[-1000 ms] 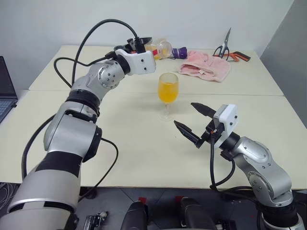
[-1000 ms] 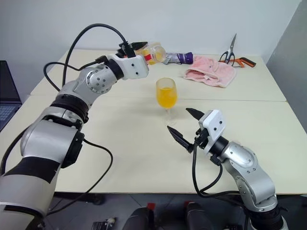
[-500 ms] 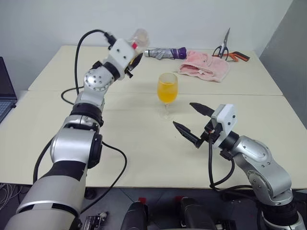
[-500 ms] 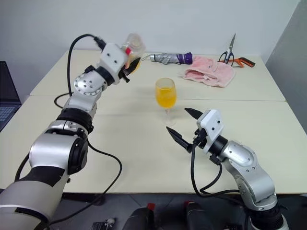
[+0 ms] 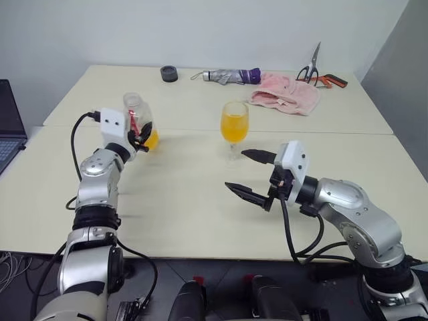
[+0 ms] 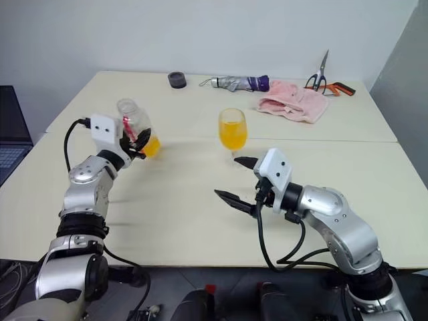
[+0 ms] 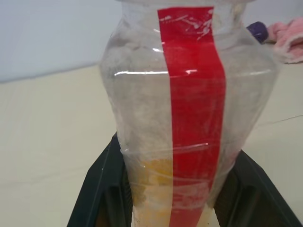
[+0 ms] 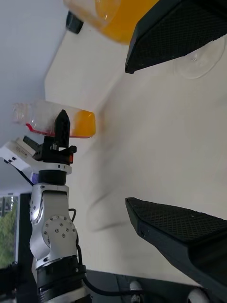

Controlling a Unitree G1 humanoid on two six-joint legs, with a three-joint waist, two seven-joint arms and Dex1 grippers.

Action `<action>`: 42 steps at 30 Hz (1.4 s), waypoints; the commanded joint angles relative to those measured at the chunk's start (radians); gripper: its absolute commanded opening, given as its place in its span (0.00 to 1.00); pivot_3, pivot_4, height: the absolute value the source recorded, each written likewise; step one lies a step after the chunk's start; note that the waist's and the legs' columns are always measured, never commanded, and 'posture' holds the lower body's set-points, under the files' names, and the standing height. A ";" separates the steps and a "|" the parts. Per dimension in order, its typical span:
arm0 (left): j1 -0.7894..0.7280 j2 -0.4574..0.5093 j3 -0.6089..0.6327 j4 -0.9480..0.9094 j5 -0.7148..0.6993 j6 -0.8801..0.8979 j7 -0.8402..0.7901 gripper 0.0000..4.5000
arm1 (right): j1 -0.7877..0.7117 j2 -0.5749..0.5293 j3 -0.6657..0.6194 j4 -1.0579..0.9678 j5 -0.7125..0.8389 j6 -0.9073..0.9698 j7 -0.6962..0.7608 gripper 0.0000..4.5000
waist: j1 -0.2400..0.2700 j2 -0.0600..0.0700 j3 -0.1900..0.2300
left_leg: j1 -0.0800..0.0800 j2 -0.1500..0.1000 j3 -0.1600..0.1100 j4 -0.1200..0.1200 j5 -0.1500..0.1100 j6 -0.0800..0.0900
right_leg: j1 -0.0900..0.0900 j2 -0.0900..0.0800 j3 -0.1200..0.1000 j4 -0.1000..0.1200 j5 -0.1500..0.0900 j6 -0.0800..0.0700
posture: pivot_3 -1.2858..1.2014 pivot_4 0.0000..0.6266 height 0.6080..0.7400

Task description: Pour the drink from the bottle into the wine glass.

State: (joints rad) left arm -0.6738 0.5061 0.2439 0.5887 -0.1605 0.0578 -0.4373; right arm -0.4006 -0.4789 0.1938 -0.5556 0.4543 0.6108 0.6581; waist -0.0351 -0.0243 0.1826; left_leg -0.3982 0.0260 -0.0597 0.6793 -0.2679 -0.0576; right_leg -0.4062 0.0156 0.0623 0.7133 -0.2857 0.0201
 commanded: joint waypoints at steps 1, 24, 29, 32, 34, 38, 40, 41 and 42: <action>0.007 0.013 0.033 -0.065 -0.020 0.025 0.045 0.38 | -0.029 0.000 0.014 0.005 -0.003 -0.006 0.023 1.00 | 0.003 0.000 0.000 | 0.000 0.000 0.000 0.000 0.000 0.000 | 0.000 0.000 0.000 0.000 0.000 0.000 | 0.52 0.24 1.00; 0.059 0.016 0.033 -0.009 -0.026 0.001 0.044 0.99 | -0.055 0.019 0.029 0.014 -0.016 -0.009 0.026 1.00 | 0.003 -0.001 0.000 | 0.000 0.000 0.000 0.000 0.000 0.000 | 0.000 0.000 0.000 0.000 0.000 0.000 | 0.52 0.24 1.00; 0.110 0.006 0.028 -0.061 -0.018 -0.026 0.062 0.99 | -0.039 0.026 0.018 0.038 -0.043 -0.050 0.011 1.00 | 0.003 -0.001 0.000 | 0.000 0.000 -0.001 0.000 0.000 0.000 | 0.000 0.000 0.000 0.000 0.000 0.000 | 0.52 0.24 1.00; 0.157 0.001 0.037 -0.118 -0.026 -0.036 0.068 0.99 | -0.001 0.043 -0.015 0.046 -0.059 -0.078 -0.027 1.00 | 0.003 -0.001 0.000 | 0.000 0.000 0.000 -0.001 0.000 0.000 | 0.000 0.000 0.000 -0.001 0.000 0.000 | 0.52 0.24 1.00; 0.182 0.004 0.035 -0.148 -0.022 -0.038 0.066 0.99 | 0.026 0.047 -0.028 0.040 -0.066 -0.090 -0.043 1.00 | 0.003 -0.001 0.000 | 0.000 0.000 0.000 -0.001 0.000 0.000 | 0.000 0.000 0.000 -0.001 0.000 0.000 | 0.52 0.24 1.00; 0.239 -0.004 0.039 -0.212 -0.025 -0.040 0.072 0.99 | 0.092 0.052 -0.060 0.017 -0.072 -0.113 -0.067 1.00 | 0.003 -0.001 0.000 | 0.000 0.001 0.000 -0.001 0.000 0.000 | 0.000 0.000 0.000 -0.001 0.000 0.000 | 0.52 0.24 1.00; 0.271 -0.009 0.046 -0.246 -0.029 -0.042 0.079 0.99 | 0.126 0.055 -0.074 0.014 -0.079 -0.132 -0.074 1.00 | 0.003 -0.001 0.000 | 0.000 0.001 0.000 -0.002 0.000 0.000 | 0.000 0.000 0.000 -0.001 0.000 0.000 | 0.52 0.24 1.00; 0.288 -0.012 0.048 -0.265 -0.029 -0.044 0.083 0.99 | 0.142 0.058 -0.079 0.020 -0.087 -0.147 -0.080 1.00 | 0.003 -0.001 0.000 | 0.000 0.001 0.000 -0.002 0.000 0.000 | 0.000 0.000 0.001 -0.001 0.000 0.000 | 0.52 0.24 1.00; 0.304 -0.015 0.049 -0.283 -0.031 -0.046 0.086 0.99 | 0.155 0.062 -0.083 0.028 -0.095 -0.164 -0.086 1.00 | 0.003 -0.001 0.000 | 0.000 0.001 0.000 -0.002 0.000 0.000 | 0.000 0.000 0.001 -0.001 0.000 0.000 | 0.52 0.24 1.00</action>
State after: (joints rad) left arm -0.3796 0.4914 0.2745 0.3680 -0.1822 0.0348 -0.3604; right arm -0.2516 -0.4230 0.1371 -0.5025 0.3696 0.4941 0.5841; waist -0.0320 -0.0250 0.1821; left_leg -0.3978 0.0269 -0.0594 0.6775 -0.2679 -0.0577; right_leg -0.4061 0.0158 0.0631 0.7119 -0.2858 0.0202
